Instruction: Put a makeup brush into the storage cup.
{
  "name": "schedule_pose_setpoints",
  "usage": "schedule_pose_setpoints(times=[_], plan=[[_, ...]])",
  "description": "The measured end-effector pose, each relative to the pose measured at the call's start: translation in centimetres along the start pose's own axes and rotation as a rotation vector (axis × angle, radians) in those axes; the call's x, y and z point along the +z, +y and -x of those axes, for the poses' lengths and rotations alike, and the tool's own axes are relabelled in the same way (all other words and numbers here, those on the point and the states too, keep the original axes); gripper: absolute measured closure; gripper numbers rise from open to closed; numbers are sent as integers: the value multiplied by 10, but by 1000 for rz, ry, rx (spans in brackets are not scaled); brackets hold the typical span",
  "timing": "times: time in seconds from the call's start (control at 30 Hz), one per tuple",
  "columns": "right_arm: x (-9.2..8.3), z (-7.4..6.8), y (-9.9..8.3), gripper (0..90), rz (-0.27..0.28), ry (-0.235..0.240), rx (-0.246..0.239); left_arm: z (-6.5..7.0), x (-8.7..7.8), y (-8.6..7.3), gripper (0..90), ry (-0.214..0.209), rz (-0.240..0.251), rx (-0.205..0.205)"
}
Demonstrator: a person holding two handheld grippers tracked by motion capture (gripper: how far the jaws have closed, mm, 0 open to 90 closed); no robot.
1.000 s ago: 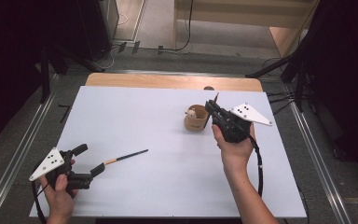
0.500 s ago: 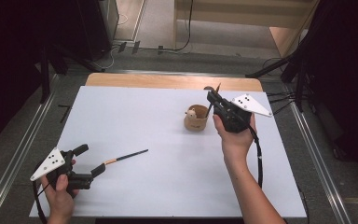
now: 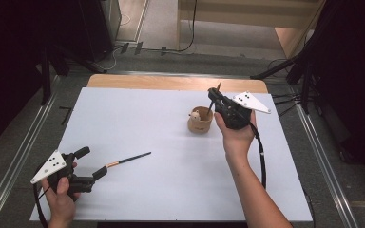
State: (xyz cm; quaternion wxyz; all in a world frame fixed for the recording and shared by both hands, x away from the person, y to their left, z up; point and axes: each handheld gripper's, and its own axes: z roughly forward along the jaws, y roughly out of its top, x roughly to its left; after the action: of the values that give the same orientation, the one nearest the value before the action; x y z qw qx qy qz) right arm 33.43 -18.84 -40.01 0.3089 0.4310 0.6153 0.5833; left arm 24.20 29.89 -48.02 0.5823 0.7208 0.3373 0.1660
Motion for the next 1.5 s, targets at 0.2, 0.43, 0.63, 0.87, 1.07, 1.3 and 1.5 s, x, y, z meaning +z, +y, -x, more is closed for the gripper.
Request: schedule_pose_setpoints(times=[0.2,0.43,0.63,0.87,1.07,1.3,1.5], plan=[[8,2,-8,840,11,27,1,0,0,0,0,-2,0,-3],[15,7,-18,840,29,-1,-11,0,1,0,0,-2,-2,-3],[20,10,-24,840,10,-13,-8,0,1,0,0,-2,-3,-2],[24,14,-31,840,-17,-21,-6,0,1,0,0,-3,0,-2],[27,14,-35,840,-34,-22,-9,0,0,0,0,-3,-2,-1],[33,14,-43,840,-69,-23,-14,0,0,0,0,-4,-2,-2],[35,17,-52,841,-80,-35,6,0,1,0,0,-4,-2,-2]])
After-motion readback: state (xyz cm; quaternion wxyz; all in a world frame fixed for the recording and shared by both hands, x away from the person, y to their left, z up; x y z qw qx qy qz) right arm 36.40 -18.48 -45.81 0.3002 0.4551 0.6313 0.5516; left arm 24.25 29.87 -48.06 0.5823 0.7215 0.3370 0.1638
